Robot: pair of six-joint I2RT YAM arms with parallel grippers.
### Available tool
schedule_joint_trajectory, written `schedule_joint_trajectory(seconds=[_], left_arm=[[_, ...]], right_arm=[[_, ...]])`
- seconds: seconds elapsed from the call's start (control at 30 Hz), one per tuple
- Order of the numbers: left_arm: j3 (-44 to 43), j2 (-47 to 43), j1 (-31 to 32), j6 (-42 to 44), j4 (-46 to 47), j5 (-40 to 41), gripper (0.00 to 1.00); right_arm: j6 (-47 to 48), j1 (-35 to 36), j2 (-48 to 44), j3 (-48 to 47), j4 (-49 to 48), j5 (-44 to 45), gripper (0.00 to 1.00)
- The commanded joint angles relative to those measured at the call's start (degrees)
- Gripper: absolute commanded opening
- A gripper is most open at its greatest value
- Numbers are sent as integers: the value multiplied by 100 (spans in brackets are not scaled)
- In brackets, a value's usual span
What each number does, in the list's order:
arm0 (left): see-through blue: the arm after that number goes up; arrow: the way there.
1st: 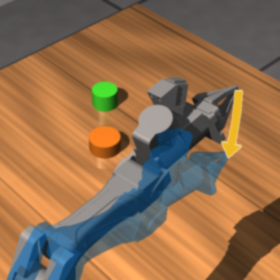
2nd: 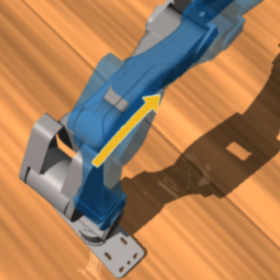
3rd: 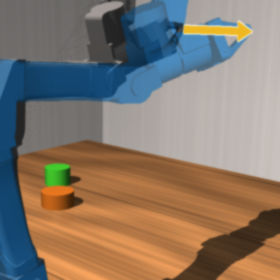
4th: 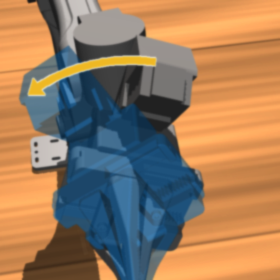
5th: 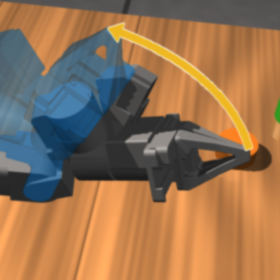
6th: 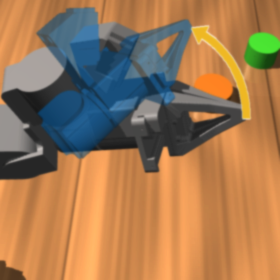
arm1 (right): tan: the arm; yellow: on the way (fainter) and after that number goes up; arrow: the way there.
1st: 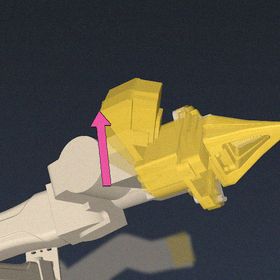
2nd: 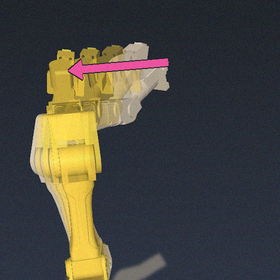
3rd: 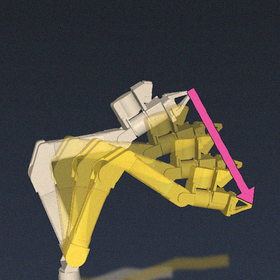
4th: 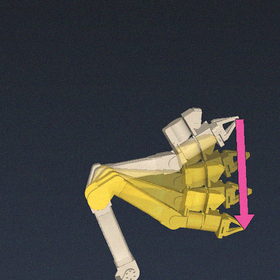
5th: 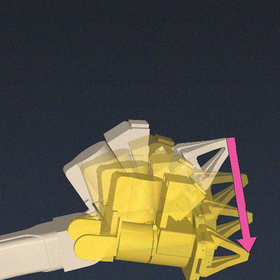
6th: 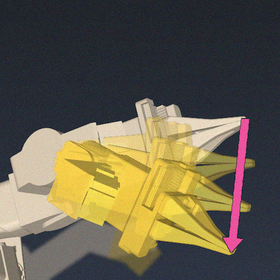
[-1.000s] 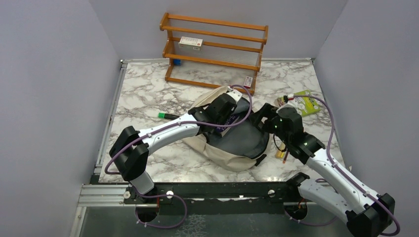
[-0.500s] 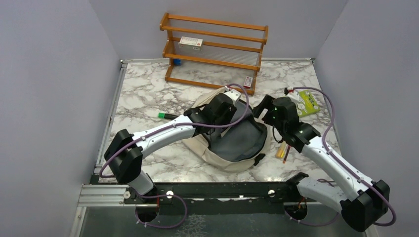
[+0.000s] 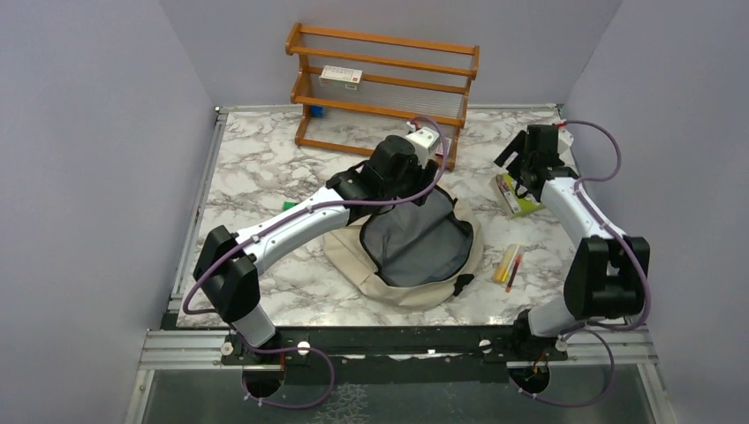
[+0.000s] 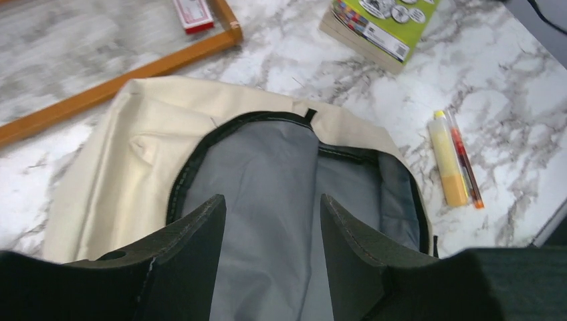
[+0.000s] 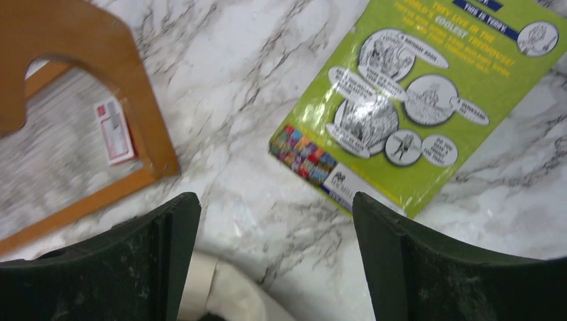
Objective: Pack the student bag
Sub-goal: Place the book in the student bag, then pick up the book from the center of the board.
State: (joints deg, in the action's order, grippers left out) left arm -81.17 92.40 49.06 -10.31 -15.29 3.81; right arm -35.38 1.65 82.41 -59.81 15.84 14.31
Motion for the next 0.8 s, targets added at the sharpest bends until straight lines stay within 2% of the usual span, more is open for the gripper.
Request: schedule_joint_trajectory(seconds=[0.0, 0.3, 0.77], left_arm=[[61, 98, 17, -170, 17, -720, 55], [439, -169, 16, -185, -193, -869, 55], [233, -212, 16, -274, -466, -872, 55]], right_arm=[[255, -314, 821, -725, -255, 507, 89], [848, -886, 2360, -1973, -412, 1663, 90], [1207, -1234, 3986, -3438, -184, 1602, 91]])
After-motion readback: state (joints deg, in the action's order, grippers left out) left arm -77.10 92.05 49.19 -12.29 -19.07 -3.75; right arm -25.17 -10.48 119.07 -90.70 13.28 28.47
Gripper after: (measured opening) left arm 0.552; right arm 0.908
